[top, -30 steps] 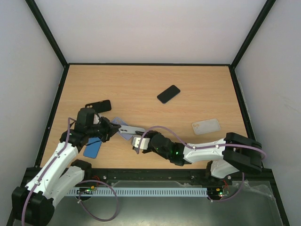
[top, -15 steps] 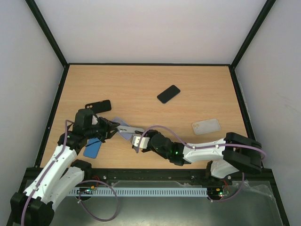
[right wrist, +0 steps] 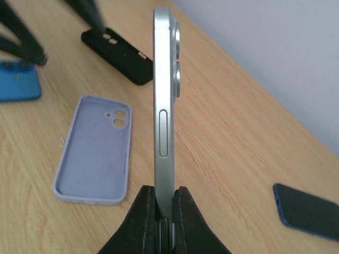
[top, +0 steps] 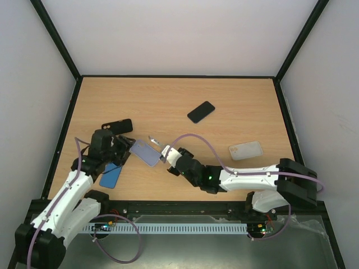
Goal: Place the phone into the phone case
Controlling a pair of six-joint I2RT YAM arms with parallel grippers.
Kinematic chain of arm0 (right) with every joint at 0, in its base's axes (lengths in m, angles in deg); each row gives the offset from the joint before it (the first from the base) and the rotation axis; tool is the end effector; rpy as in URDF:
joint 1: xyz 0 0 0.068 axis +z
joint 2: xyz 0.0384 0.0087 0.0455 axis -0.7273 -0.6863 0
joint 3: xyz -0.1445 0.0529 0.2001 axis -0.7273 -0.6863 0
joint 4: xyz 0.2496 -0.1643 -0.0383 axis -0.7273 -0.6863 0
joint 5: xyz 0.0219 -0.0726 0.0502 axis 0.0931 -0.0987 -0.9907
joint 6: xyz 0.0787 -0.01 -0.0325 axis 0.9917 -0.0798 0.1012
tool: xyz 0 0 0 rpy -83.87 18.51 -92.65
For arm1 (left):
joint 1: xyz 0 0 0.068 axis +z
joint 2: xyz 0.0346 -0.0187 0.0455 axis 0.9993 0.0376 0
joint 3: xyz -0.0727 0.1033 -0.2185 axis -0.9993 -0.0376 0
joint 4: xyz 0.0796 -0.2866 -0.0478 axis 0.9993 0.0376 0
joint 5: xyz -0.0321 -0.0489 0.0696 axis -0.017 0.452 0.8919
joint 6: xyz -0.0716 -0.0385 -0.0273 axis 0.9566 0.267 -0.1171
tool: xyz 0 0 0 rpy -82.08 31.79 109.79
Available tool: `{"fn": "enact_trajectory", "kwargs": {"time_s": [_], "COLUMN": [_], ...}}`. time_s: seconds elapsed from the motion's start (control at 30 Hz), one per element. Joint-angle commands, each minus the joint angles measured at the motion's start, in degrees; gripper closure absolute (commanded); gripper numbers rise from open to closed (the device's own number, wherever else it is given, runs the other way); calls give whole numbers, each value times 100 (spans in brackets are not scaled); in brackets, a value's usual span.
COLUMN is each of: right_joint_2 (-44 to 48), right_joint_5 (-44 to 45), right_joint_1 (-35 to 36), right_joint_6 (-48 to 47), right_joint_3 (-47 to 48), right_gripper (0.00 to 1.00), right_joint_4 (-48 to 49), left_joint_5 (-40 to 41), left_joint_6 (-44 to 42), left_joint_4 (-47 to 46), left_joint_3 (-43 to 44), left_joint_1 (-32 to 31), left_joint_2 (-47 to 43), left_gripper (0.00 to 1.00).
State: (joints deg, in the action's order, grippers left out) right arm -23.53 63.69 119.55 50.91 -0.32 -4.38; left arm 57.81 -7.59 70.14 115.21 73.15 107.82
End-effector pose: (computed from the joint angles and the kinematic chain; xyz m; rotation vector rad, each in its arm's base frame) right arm 0.1326 0.3351 0.1490 -1.1358 1.5392 0.3133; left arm 0.2420 -0.0866 0.1854 -1.0888 2.1863 -1.1465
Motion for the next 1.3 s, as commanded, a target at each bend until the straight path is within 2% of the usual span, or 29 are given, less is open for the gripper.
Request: {"fn": "enact_trajectory", "kwargs": {"time_s": [0.0, 0.07, 0.2, 0.33, 0.53, 0.67, 1.03, 1.13, 1.27], "right_joint_2": [533, 617, 498, 254, 134, 316, 778, 918, 1073], "right_joint_5": [426, 524, 412, 277, -278, -673, -702, -515, -770], "right_joint_1": [51, 38, 29, -74, -559, -810, -1029, -1147, -1483], "right_joint_6": [1966, 2522, 3047, 3337, 3563, 3581, 3753, 3609, 3747], "right_joint_3": [511, 734, 1263, 1769, 2194, 2168, 1577, 1380, 1226], "right_gripper": [98, 98, 98, 98, 98, 98, 98, 98, 98], "right_joint_4": [-975, -1353, -2079, -2642, -2946, -2933, -2695, -2710, -2791], "left_joint_5": [1287, 1483, 1725, 1762, 1580, 1623, 1834, 1941, 2074], "left_joint_6": [-904, -1158, -1442, -1583, -1711, -1751, -1751, -1784, -1870], "left_joint_4": [247, 120, -308, -626, -1462, -1678, -2012, -2005, -2002], "left_joint_3": [-97, -113, -194, -246, -528, -540, -463, -354, -237], "left_joint_1": [39, 38, 40, 44, 30, 20, -159, -238, -379], "left_joint_2": [279, 416, 770, 1345, 1973, 2364, 3128, 3261, 3445], "left_gripper": [36, 39, 46, 51, 54, 56, 69, 74, 84]}}
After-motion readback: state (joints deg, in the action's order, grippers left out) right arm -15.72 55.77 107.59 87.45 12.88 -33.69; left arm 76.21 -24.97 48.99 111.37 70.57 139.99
